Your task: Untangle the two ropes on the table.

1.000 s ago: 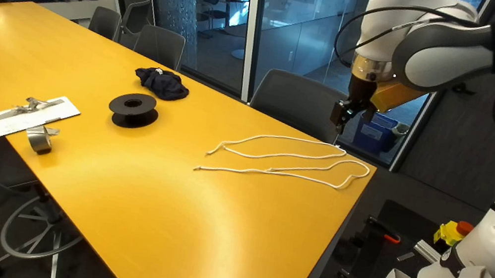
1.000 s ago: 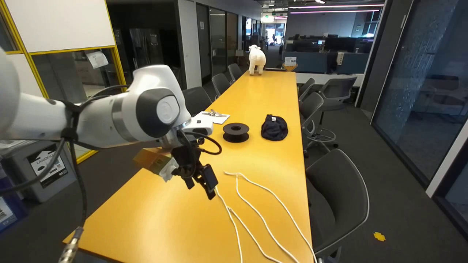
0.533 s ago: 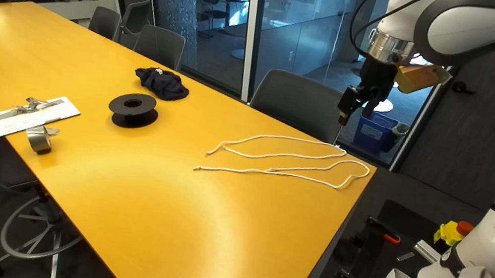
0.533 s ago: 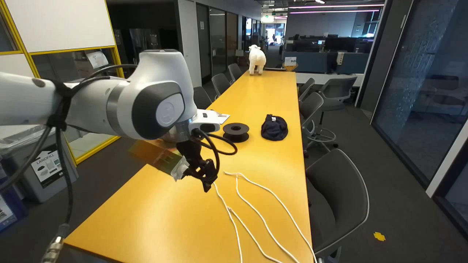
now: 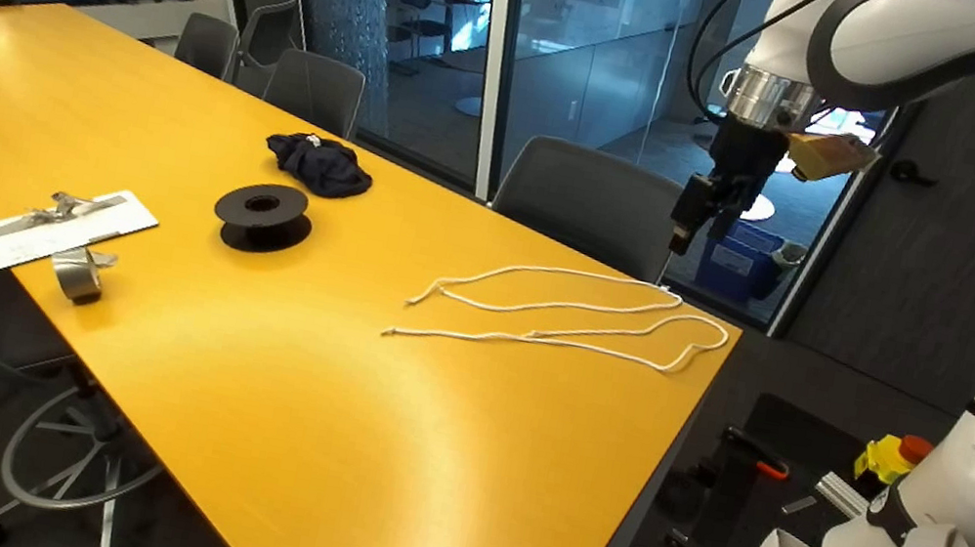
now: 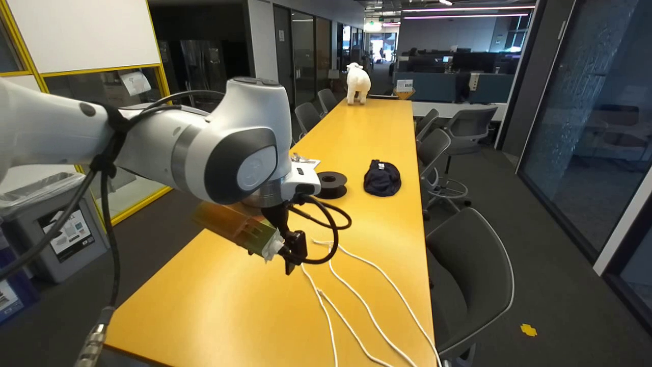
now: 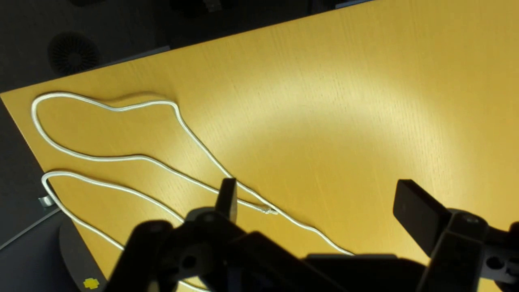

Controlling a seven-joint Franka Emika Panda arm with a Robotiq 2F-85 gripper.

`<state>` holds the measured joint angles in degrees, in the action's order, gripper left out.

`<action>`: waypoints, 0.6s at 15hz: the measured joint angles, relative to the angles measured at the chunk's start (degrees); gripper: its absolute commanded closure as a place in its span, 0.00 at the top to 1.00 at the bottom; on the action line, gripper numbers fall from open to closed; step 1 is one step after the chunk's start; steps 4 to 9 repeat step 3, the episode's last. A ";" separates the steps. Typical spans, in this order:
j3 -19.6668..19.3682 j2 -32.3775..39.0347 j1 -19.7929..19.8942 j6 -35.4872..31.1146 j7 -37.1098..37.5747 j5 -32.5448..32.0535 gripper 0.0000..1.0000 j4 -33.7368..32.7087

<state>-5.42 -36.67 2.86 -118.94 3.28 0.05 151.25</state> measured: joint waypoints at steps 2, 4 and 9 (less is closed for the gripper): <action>0.00 0.83 0.00 0.19 -0.14 0.00 1.00 -0.06; 0.00 1.13 0.00 0.19 -0.17 0.00 1.00 -0.13; 0.00 1.13 0.00 0.19 -0.17 0.00 1.00 -0.13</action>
